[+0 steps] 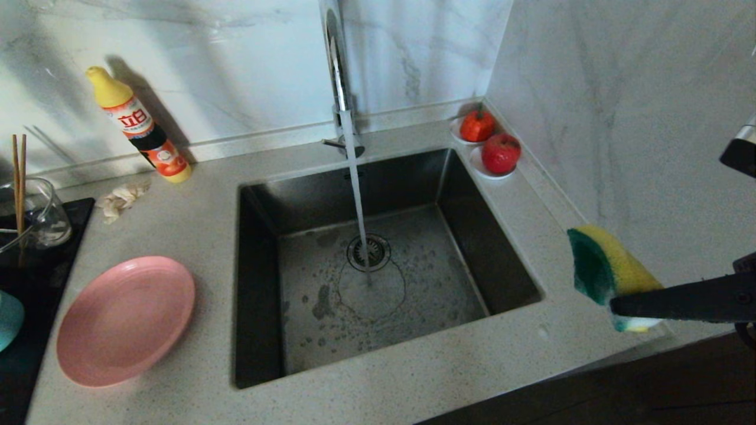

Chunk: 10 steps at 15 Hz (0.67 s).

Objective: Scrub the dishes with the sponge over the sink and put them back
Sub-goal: Wash the plate

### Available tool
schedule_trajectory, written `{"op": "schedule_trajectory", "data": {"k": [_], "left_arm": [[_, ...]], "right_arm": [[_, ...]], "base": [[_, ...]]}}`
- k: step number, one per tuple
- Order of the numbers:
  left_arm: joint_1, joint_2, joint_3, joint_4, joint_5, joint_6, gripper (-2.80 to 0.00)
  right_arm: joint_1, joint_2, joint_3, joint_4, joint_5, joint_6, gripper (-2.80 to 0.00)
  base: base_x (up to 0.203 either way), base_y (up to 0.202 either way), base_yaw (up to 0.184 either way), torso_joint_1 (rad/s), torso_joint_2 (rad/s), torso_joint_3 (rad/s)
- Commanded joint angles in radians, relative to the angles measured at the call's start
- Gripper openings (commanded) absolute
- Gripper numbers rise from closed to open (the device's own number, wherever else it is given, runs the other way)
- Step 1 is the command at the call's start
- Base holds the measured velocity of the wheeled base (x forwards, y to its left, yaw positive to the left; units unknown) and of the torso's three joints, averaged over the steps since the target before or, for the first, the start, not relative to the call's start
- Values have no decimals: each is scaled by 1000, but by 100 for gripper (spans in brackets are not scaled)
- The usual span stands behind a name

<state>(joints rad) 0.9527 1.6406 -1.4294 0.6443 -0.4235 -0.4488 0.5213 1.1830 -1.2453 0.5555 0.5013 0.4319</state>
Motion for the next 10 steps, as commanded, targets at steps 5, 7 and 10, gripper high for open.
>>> {"op": "schedule_trajectory", "data": {"k": [5, 7, 10], "left_arm": [[-110, -64, 78, 206, -56, 192, 0], [-128, -24, 126, 204, -50, 249, 0], [-130, 45, 148, 204, -48, 278, 0]], "right_arm": [[0, 0, 0, 3, 3, 2, -280], [0, 3, 1, 3, 3, 2, -280], [0, 1, 0, 3, 3, 2, -280]], "base": [[0, 0, 0, 0, 0, 0], [0, 0, 0, 0, 0, 0], [0, 0, 0, 0, 0, 0]]}}
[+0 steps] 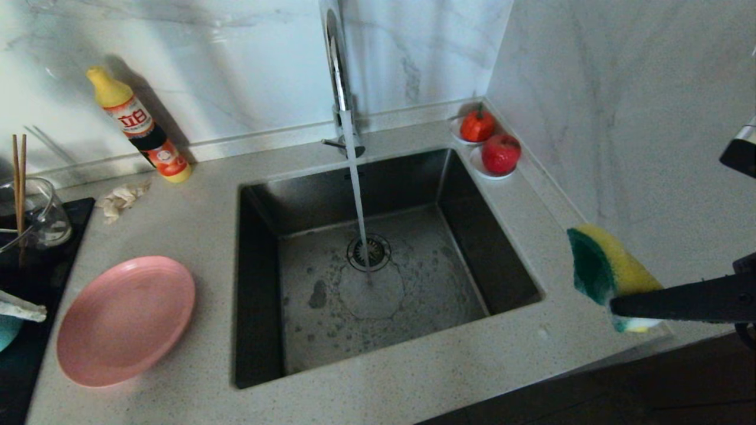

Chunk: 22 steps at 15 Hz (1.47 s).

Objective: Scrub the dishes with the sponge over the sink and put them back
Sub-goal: Wash the plate

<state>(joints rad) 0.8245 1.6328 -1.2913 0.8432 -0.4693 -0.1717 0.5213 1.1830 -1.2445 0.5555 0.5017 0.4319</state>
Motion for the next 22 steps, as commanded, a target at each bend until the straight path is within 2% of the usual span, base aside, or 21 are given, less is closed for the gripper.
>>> {"op": "schedule_trajectory", "data": {"k": [1, 3, 5, 6, 11, 17, 18, 20, 22], "left_arm": [[-2, 67, 10, 5, -1, 1, 0], [-5, 87, 12, 8, -2, 22, 0], [-14, 102, 42, 11, -3, 98, 0], [-21, 111, 50, 8, -2, 112, 0], [-21, 207, 46, -10, 23, 112, 0], [-29, 235, 46, -18, 14, 115, 0], [-30, 246, 47, -18, 8, 116, 0], [-30, 260, 48, -27, -51, 118, 0], [-30, 268, 53, -54, -71, 118, 0]], "right_arm": [[0, -1, 0, 3, 3, 2, -280], [-1, 0, 4, 3, 3, 2, -280], [-7, -5, 11, 3, 3, 2, -280], [-9, -6, 12, 3, 3, 2, -280], [-22, -11, 17, 3, 3, 1, -280], [-30, -3, 25, 3, 3, -7, -280], [-30, -3, 28, 3, 3, -7, -280], [-30, -2, 31, 3, 3, -9, -280], [-33, 1, 36, 2, 3, -9, -280]], "base": [[0, 0, 0, 0, 0, 0], [0, 0, 0, 0, 0, 0], [0, 0, 0, 0, 0, 0], [0, 0, 0, 0, 0, 0], [0, 0, 0, 0, 0, 0], [0, 0, 0, 0, 0, 0], [0, 0, 0, 0, 0, 0], [0, 0, 0, 0, 0, 0], [0, 0, 0, 0, 0, 0]]}}
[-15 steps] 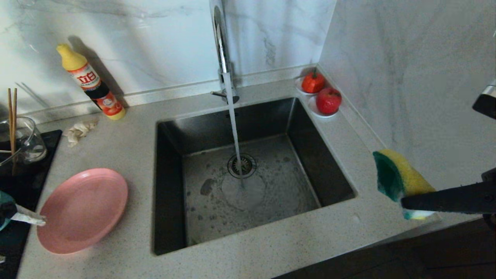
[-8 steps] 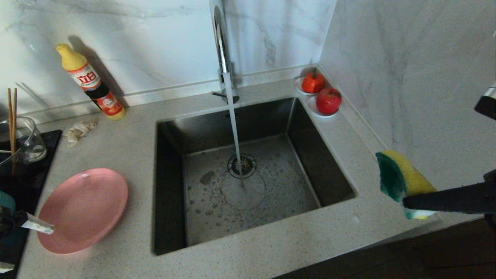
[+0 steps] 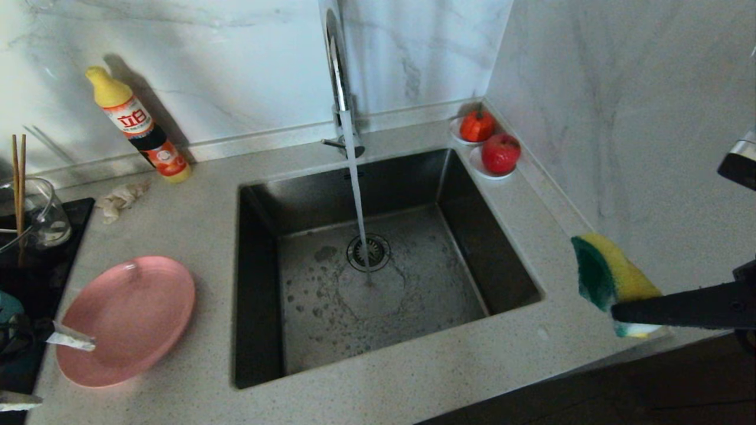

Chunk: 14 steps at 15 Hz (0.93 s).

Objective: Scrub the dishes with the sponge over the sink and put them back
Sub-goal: Wash the plate

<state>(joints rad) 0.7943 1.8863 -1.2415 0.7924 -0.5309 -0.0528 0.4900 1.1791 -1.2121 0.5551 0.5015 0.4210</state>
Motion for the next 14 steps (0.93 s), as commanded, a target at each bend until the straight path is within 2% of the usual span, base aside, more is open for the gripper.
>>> {"op": "schedule_trajectory", "data": {"k": [1, 9, 11, 14], "left_arm": [[0, 13, 4, -13, -29, -1, 0], [0, -66, 2, -100, -140, -1, 0], [0, -87, 14, -129, -204, 0, 0], [-3, -90, 35, -152, -210, 17, 0]], "right_arm": [[-9, 5, 6, -3, 3, 1, -280], [-16, 5, 16, -12, 3, -10, -280], [-19, 5, 25, -16, 3, -11, -280], [-26, 0, 34, -32, 3, -11, -280]], "base": [[0, 0, 0, 0, 0, 0], [0, 0, 0, 0, 0, 0], [0, 0, 0, 0, 0, 0], [0, 0, 0, 0, 0, 0]]}}
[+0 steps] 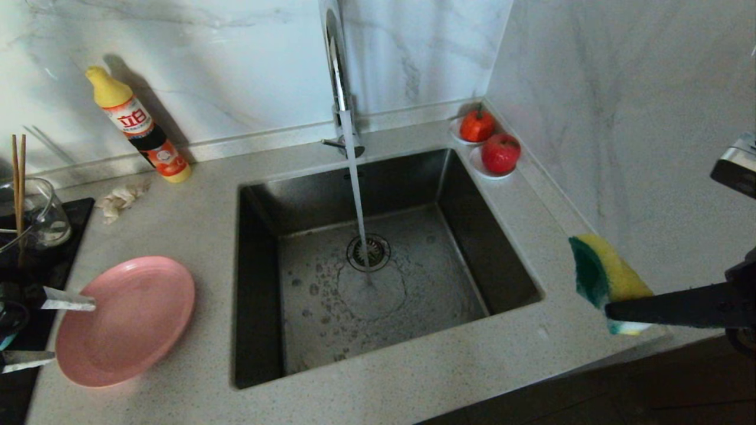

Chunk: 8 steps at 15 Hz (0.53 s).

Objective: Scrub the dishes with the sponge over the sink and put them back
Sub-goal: Wash the plate

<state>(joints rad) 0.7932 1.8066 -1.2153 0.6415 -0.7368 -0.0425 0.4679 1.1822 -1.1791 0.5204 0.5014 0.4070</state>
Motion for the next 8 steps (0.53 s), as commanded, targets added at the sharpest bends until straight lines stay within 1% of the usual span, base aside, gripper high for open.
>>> {"op": "schedule_trajectory", "data": {"k": [1, 3, 8], "left_arm": [[0, -7, 14, -8, -4, 21, 0], [0, -4, 19, -23, -2, 37, 0], [-1, -6, 80, -143, -1, 62, 0]], "right_arm": [[-5, -6, 0, 3, 3, 3, -280], [-6, -6, 0, 2, 3, 3, -280], [-12, 2, 4, 1, 3, 3, -280]], "base": [[0, 0, 0, 0, 0, 0], [0, 0, 0, 0, 0, 0], [0, 0, 0, 0, 0, 0]]}}
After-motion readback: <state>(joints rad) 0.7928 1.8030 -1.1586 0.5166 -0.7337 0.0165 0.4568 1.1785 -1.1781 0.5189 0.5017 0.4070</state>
